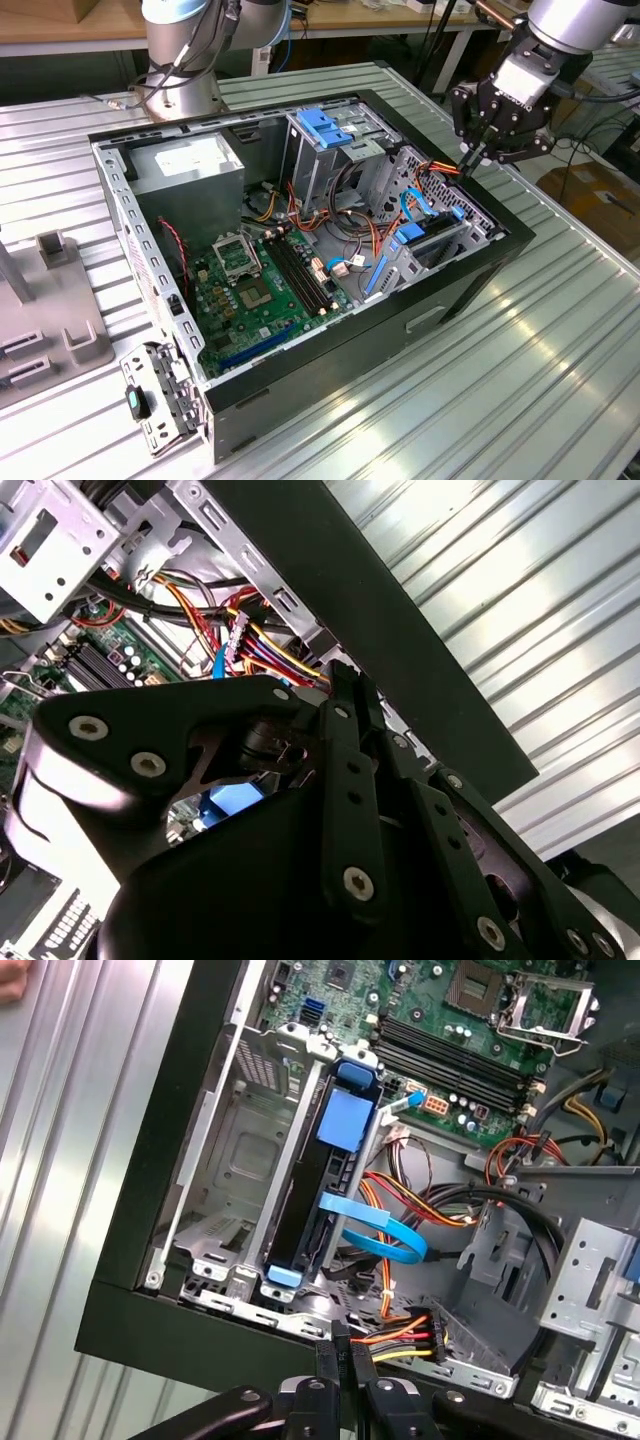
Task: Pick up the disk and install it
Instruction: 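Insert the second disk wire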
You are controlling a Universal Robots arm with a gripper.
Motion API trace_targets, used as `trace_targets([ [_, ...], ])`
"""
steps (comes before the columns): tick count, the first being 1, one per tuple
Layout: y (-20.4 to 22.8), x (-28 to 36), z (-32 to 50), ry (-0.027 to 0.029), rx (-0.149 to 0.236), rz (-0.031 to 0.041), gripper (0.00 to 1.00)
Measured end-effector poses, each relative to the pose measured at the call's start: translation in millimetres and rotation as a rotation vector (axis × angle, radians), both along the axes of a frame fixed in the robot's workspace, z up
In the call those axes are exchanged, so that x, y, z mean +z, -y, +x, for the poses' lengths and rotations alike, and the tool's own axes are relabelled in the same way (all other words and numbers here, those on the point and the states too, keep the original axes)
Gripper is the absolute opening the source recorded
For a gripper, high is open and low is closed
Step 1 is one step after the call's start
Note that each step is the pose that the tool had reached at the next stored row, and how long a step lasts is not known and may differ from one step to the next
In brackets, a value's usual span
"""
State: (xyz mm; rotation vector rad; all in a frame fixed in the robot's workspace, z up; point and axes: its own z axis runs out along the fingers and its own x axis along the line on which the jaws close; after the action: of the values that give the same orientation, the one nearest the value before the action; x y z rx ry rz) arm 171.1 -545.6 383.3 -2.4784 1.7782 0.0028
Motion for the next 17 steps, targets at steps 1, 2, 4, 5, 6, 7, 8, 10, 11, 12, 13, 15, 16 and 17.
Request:
trace_targets([
  [1, 0.0, 0.0, 0.0, 0.0, -0.001, 0.0001, 0.17],
  [2, 0.0, 0.0, 0.0, 0.0001, -0.001, 0.0, 0.17],
  [4, 0.0, 0.0, 0.0, 0.0, -0.001, 0.0, 0.17],
  [5, 0.0, 0.0, 0.0, 0.0, -0.001, 0.0, 0.17],
  [6, 0.0, 0.0, 0.0, 0.0, -0.001, 0.0, 0.17],
  [7, 0.0, 0.0, 0.0, 0.0, -0.001, 0.0, 0.17],
  [8, 0.0, 0.0, 0.0, 0.0001, -0.001, 0.0001, 0.17],
  [10, 0.0, 0.0, 0.0, 0.0001, -0.001, 0.0001, 0.17],
  [11, 0.0, 0.0, 0.0, 0.0001, -0.001, 0.0001, 0.17],
  [12, -0.1, -0.1, 0.0, 0.0, -0.005, -0.0014, 0.17],
  [13, -0.1, 0.0, 0.0, 0.0, -0.011, -0.0044, 0.17],
  [15, 0.0, -0.1, -0.1, 0.0, -0.029, -0.0133, 0.17],
  [16, 0.0, 0.0, 0.0, 0.0001, -0.036, -0.0176, 0.17],
  [17, 0.0, 0.0, 0.0, 0.0001, -0.043, -0.0224, 0.17],
])
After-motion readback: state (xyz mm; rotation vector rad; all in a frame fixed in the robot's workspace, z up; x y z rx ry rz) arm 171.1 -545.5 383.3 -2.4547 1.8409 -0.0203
